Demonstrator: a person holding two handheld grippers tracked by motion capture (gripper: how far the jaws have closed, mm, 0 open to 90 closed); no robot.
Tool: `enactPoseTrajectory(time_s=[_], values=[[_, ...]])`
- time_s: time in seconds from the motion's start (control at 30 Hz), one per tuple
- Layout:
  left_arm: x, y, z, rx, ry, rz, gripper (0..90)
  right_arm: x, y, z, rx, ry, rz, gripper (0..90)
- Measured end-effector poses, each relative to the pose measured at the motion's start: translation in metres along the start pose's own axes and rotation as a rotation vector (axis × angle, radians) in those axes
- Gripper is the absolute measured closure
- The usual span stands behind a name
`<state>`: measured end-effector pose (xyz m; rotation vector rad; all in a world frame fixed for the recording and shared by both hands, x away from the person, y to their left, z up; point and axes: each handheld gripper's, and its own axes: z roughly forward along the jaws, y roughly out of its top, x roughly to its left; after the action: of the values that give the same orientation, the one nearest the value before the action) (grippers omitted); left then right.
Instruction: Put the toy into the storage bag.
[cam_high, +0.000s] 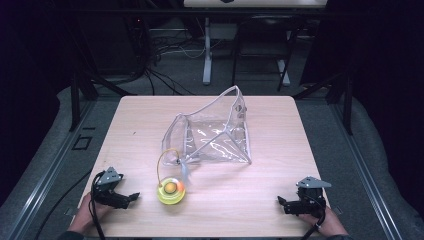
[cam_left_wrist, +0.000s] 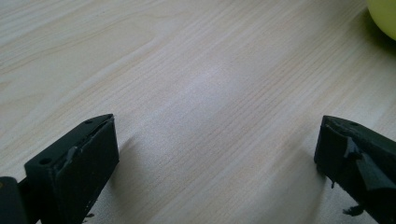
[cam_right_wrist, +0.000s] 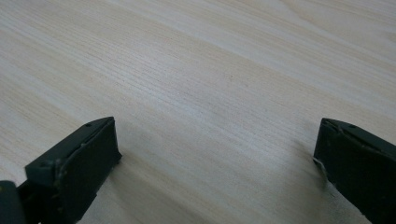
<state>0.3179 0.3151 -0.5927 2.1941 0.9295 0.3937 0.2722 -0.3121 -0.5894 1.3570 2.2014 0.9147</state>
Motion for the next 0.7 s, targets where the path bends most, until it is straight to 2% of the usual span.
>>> enactPoseTrajectory(time_s=[0.27, 0.4, 0.43, 0.5, 0.7], values=[[0.000, 0.002, 0.000, 0.020, 0.000, -0.002, 0.0, 0.000, 0.000, 0.000, 0.000, -0.002, 0.001, 0.0], [0.002, 0.007, -0.002, 0.074, -0.002, -0.003, 0.1, 0.000, 0.000, 0.000, 0.002, -0.001, 0.000, 0.0], [0.004, 0.010, -0.003, 0.092, -0.019, -0.015, 0.2, 0.000, 0.000, 0.000, 0.001, -0.001, 0.000, 0.0], [0.004, 0.011, -0.003, 0.092, -0.023, -0.023, 0.2, 0.000, 0.000, 0.000, 0.000, -0.002, 0.002, 0.0], [0.004, 0.028, -0.016, 0.087, -0.018, -0.035, 0.2, 0.000, 0.000, 0.000, 0.002, -0.001, 0.000, 0.0]])
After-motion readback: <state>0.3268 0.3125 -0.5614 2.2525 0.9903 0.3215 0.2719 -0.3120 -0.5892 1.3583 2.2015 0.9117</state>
